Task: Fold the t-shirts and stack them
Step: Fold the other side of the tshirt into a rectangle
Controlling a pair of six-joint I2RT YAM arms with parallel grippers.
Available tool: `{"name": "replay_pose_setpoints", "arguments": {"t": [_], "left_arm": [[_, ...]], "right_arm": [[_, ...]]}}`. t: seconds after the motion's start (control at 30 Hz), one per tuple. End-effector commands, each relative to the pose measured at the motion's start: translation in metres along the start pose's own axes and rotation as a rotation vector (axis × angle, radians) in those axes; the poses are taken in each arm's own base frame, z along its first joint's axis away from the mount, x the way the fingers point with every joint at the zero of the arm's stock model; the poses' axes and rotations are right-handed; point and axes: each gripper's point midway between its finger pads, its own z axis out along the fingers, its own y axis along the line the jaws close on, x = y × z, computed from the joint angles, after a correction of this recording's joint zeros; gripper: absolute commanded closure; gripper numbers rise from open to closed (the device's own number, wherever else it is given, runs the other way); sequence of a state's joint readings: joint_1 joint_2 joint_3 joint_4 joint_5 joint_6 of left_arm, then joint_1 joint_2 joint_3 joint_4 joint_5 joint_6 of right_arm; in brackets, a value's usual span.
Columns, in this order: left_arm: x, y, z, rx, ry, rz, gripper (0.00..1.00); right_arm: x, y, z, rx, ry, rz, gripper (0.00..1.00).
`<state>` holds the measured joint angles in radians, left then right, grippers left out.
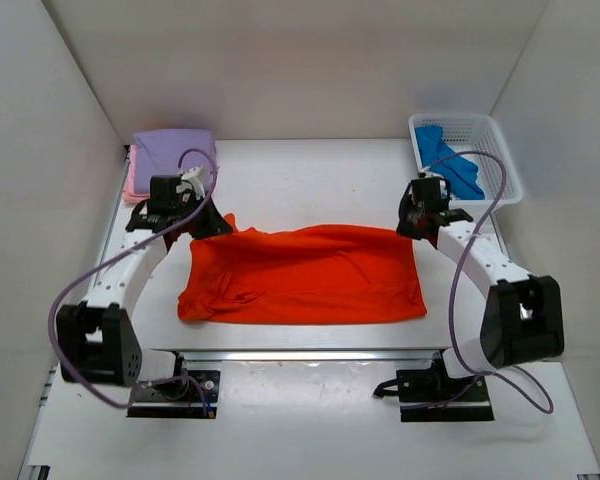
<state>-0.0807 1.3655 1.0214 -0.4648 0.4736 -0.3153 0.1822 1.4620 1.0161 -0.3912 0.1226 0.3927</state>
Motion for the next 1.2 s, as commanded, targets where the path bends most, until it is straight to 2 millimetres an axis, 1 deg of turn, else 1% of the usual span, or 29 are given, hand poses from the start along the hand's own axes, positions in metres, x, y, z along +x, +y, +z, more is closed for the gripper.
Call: {"name": "replay_pose_setpoints", "arguments": {"t": [0.0, 0.03, 0.07, 0.1, 0.17, 0.2, 0.27, 0.3, 0.33, 0.37, 0.43, 0.47, 0.5, 0.53, 0.57, 0.6, 0.63, 0.7, 0.8, 0.83, 0.87, 0.9, 0.93, 0.97, 1.0, 1.03, 1.1, 1.17], "left_arm": [[0.024, -0.002, -0.017, -0.014, -0.012, 0.042, 1.0], [0.033, 0.002, -0.02, -0.024, -0.009, 0.036, 1.0], [0.037, 0.0, -0.025, -0.022, -0.017, 0.042, 1.0], [0.048, 0.006, -0.024, -0.035, -0.01, 0.041, 1.0], [0.066, 0.011, -0.027, -0.047, 0.004, 0.038, 1.0], [0.07, 0.013, -0.027, -0.053, 0.003, 0.033, 1.0], [0.087, 0.02, -0.029, -0.067, 0.005, 0.018, 1.0], [0.095, 0.019, -0.029, -0.056, 0.015, 0.013, 1.0], [0.095, 0.021, -0.03, -0.067, 0.005, 0.011, 1.0], [0.099, 0.018, -0.032, -0.054, -0.001, 0.015, 1.0], [0.107, 0.019, -0.034, -0.057, -0.003, 0.009, 1.0], [0.107, 0.02, -0.035, -0.061, -0.012, 0.013, 1.0], [0.11, 0.019, -0.037, -0.059, -0.018, 0.013, 1.0], [0.113, 0.021, -0.038, -0.061, -0.019, 0.013, 0.99], [0.113, 0.02, -0.04, -0.059, -0.036, 0.014, 1.0], [0.116, 0.019, -0.042, -0.059, -0.039, 0.014, 0.99], [0.116, 0.017, -0.044, -0.051, -0.053, 0.023, 0.99], [0.123, 0.02, -0.045, -0.056, -0.051, 0.016, 0.99], [0.127, 0.022, -0.047, -0.07, -0.053, 0.008, 1.0], [0.128, 0.019, -0.047, -0.063, -0.053, 0.012, 1.0], [0.127, 0.016, -0.048, -0.058, -0.052, 0.014, 1.0], [0.132, 0.015, -0.048, -0.058, -0.031, -0.003, 1.0], [0.131, 0.013, -0.049, -0.053, -0.025, -0.011, 1.0], [0.137, 0.013, -0.048, -0.05, 0.007, -0.017, 1.0], [0.141, 0.014, -0.049, -0.052, 0.028, -0.03, 0.92], [0.144, 0.013, -0.049, -0.047, 0.037, -0.029, 0.89], [0.148, 0.014, -0.05, -0.054, 0.042, -0.032, 0.66], [0.136, 0.012, -0.054, -0.054, -0.014, -0.042, 0.58]], "right_arm": [[0.01, -0.008, -0.015, -0.017, -0.023, 0.017, 1.0], [0.015, -0.01, -0.02, -0.026, -0.024, 0.02, 1.0], [0.014, -0.013, -0.023, -0.029, -0.031, 0.03, 1.0], [0.027, -0.016, -0.023, -0.027, -0.006, 0.026, 1.0], [0.031, -0.023, -0.028, -0.027, -0.005, 0.043, 1.0], [0.037, -0.025, -0.028, -0.023, 0.004, 0.049, 1.0], [0.05, -0.03, -0.031, -0.02, 0.023, 0.054, 1.0], [0.053, -0.032, -0.031, -0.021, 0.025, 0.057, 1.0], [0.054, -0.034, -0.032, -0.015, 0.026, 0.058, 1.0], [0.06, -0.036, -0.032, -0.014, 0.042, 0.061, 1.0], [0.067, -0.039, -0.032, -0.01, 0.059, 0.063, 1.0], [0.075, -0.043, -0.03, 0.0, 0.078, 0.066, 1.0], [0.077, -0.047, -0.03, 0.006, 0.08, 0.079, 1.0], [0.075, -0.045, -0.032, -0.003, 0.077, 0.077, 1.0], [0.08, -0.048, -0.031, 0.0, 0.086, 0.087, 1.0], [0.083, -0.049, -0.029, 0.007, 0.093, 0.081, 1.0], [0.084, -0.048, -0.031, -0.001, 0.096, 0.085, 1.0], [0.089, -0.051, -0.03, 0.015, 0.105, 0.089, 1.0], [0.099, -0.054, -0.029, 0.022, 0.135, 0.087, 1.0], [0.098, -0.055, -0.027, 0.023, 0.133, 0.091, 1.0], [0.104, -0.059, -0.026, 0.036, 0.151, 0.091, 0.99], [0.103, -0.058, -0.026, 0.034, 0.15, 0.085, 1.0], [0.105, -0.059, -0.025, 0.034, 0.159, 0.089, 1.0], [0.109, -0.06, -0.026, 0.037, 0.174, 0.082, 1.0], [0.108, -0.06, -0.024, 0.038, 0.17, 0.087, 1.0], [0.109, -0.06, -0.024, 0.039, 0.174, 0.097, 1.0], [0.108, -0.061, -0.023, 0.039, 0.172, 0.098, 1.0], [0.11, -0.061, -0.022, 0.036, 0.178, 0.099, 1.0]]}}
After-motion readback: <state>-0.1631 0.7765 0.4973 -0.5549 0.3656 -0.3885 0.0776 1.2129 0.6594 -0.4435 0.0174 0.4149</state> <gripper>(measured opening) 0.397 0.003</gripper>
